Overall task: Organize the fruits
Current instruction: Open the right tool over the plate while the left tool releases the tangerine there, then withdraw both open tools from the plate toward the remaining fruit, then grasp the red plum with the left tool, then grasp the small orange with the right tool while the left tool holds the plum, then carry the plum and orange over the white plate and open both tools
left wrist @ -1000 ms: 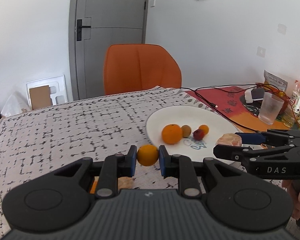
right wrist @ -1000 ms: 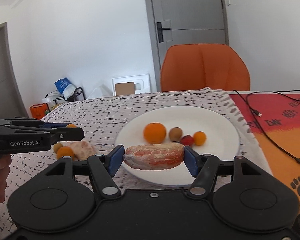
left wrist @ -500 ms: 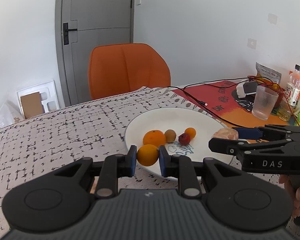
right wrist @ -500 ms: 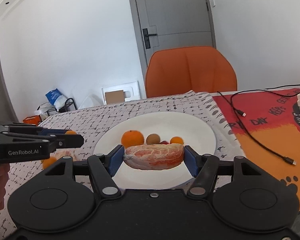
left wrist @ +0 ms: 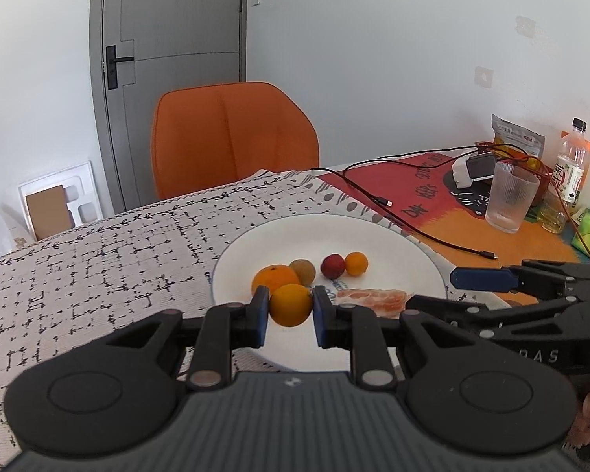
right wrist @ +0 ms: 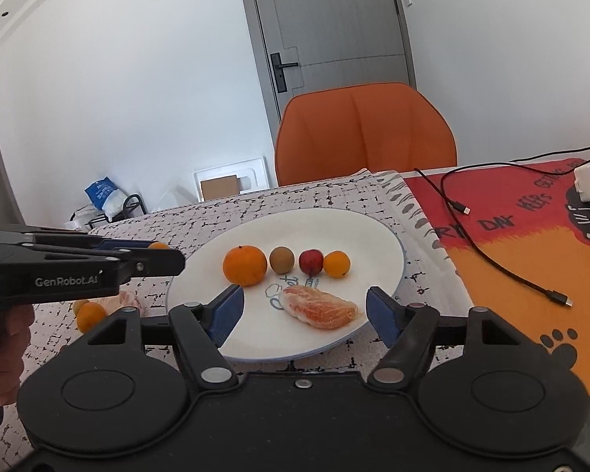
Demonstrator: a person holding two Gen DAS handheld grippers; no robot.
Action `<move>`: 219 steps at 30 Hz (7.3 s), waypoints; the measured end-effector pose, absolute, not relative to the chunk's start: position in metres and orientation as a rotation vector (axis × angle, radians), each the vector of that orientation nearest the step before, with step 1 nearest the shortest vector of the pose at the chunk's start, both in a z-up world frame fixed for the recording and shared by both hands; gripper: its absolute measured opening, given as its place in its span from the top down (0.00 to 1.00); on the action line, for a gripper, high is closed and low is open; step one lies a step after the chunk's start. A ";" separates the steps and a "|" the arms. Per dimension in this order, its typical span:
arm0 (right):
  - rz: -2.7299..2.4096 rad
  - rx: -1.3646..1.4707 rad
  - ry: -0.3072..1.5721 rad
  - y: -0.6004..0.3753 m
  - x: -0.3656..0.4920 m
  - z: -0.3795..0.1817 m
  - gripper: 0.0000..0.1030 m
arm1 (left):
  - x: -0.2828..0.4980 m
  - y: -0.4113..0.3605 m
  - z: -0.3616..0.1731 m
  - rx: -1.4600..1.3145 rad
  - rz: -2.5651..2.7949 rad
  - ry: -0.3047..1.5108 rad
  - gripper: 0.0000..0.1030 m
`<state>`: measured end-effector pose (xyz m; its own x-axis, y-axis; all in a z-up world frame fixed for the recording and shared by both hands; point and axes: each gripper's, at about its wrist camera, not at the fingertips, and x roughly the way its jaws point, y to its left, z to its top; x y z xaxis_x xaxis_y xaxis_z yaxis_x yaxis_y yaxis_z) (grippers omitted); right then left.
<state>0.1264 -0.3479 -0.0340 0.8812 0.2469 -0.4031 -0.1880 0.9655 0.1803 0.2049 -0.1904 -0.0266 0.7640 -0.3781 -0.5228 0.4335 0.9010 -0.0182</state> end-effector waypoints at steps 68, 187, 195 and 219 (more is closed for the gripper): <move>0.403 0.063 0.484 -0.254 0.104 -0.032 0.00 | 0.132 -0.064 -0.054 -0.035 -0.208 0.613 0.24; 0.270 0.121 0.465 -0.325 0.124 -0.036 0.60 | 0.184 -0.149 -0.023 0.043 -0.386 0.542 0.78; 0.223 0.140 0.452 -0.340 0.118 -0.036 0.51 | 0.192 -0.163 -0.020 0.067 -0.415 0.538 0.78; 0.241 0.175 0.450 -0.351 0.115 -0.036 0.49 | 0.193 -0.172 -0.010 0.076 -0.359 0.547 0.41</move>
<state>0.1146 -0.3507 -0.0363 0.8730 0.2678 -0.4077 -0.1912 0.9568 0.2193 0.1934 -0.1715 -0.0105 0.7937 -0.3138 -0.5211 0.3539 0.9350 -0.0240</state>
